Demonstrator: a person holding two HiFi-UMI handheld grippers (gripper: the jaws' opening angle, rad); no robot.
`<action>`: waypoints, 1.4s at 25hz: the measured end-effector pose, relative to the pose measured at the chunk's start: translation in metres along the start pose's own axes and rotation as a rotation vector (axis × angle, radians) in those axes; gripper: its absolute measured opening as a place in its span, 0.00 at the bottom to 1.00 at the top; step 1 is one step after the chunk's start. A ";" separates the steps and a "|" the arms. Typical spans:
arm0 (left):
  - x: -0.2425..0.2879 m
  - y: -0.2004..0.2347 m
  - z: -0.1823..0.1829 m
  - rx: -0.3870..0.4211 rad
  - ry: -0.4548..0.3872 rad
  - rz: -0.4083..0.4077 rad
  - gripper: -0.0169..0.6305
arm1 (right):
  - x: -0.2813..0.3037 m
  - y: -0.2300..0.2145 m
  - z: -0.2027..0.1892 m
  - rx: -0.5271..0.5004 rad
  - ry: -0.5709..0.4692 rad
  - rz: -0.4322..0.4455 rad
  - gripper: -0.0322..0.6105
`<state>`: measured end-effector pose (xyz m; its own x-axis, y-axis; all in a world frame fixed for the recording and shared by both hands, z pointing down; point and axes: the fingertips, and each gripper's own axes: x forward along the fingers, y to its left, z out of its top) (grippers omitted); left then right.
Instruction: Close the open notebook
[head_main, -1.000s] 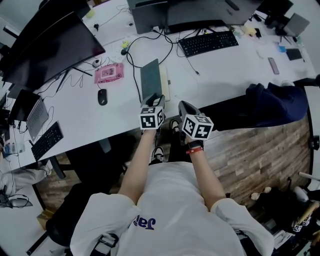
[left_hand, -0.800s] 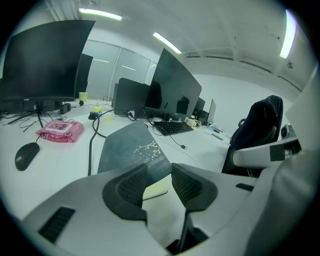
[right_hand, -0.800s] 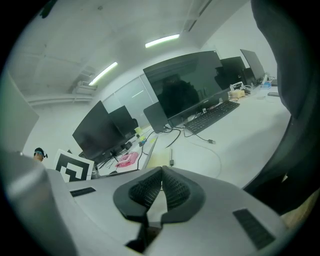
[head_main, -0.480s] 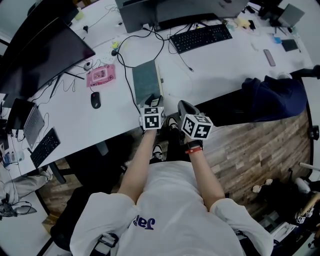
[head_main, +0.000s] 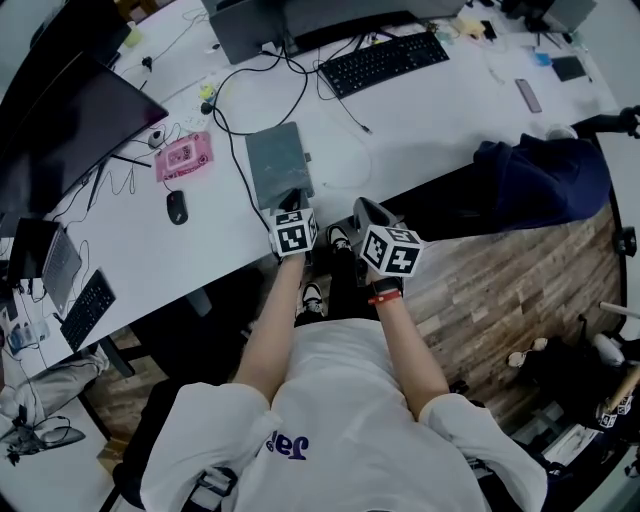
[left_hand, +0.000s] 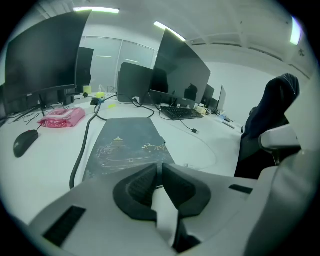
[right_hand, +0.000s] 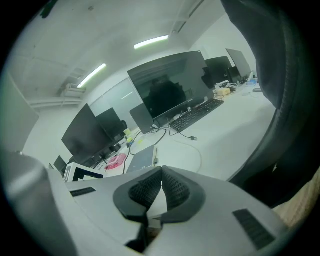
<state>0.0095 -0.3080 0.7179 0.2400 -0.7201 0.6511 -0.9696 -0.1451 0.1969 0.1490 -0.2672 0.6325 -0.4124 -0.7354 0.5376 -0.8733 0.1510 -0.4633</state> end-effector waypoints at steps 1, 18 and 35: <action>0.000 0.000 0.000 0.009 0.000 0.000 0.10 | 0.000 -0.001 -0.001 0.001 0.002 -0.002 0.07; -0.095 0.021 0.064 0.021 -0.160 -0.050 0.10 | -0.007 0.069 0.034 -0.122 -0.072 0.099 0.07; -0.273 0.056 0.136 0.114 -0.524 -0.042 0.07 | -0.071 0.162 0.081 -0.382 -0.313 0.125 0.07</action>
<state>-0.1165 -0.2116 0.4513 0.2509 -0.9500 0.1860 -0.9658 -0.2327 0.1146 0.0578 -0.2441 0.4620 -0.4732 -0.8503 0.2302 -0.8790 0.4381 -0.1883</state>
